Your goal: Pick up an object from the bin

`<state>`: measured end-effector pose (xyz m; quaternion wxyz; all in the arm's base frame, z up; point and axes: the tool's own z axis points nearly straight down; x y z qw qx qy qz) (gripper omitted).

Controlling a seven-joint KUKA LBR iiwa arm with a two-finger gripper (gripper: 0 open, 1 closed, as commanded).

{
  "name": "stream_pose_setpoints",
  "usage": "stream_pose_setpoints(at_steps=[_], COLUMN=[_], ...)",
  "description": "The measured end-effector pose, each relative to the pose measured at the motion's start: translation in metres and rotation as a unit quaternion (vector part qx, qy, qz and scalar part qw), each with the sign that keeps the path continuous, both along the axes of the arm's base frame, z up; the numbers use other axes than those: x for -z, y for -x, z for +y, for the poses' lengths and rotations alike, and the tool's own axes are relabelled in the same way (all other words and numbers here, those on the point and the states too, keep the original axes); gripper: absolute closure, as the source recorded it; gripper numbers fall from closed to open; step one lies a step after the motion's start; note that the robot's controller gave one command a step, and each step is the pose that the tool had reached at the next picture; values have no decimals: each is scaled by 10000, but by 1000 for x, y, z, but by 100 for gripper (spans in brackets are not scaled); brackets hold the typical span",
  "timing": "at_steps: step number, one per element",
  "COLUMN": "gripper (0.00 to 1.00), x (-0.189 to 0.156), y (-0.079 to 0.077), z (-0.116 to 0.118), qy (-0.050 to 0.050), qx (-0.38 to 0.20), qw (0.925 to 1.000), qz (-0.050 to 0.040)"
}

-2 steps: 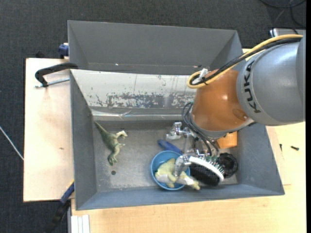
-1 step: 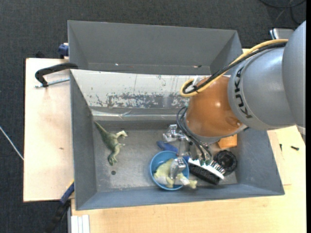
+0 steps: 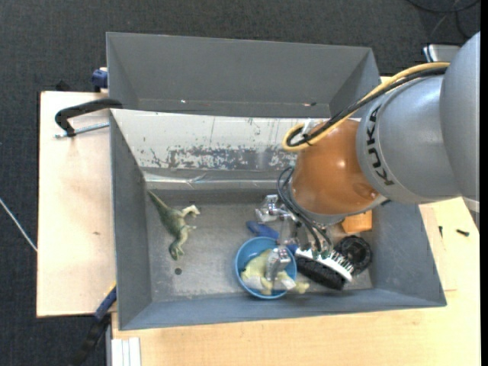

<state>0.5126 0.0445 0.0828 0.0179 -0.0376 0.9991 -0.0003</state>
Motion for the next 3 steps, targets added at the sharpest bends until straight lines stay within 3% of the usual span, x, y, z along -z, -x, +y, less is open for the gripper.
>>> stream_pose_setpoints(at_steps=[1, 2, 3], gripper=[100, 100, 100], x=[-3, -40, -119], y=[-4, -7, -11], z=[2, 4, 4], qy=[-24, -8, -7], qx=[-10, -11, -8], qw=[10000, 9999, 9999], qz=[-84, 112, 105])
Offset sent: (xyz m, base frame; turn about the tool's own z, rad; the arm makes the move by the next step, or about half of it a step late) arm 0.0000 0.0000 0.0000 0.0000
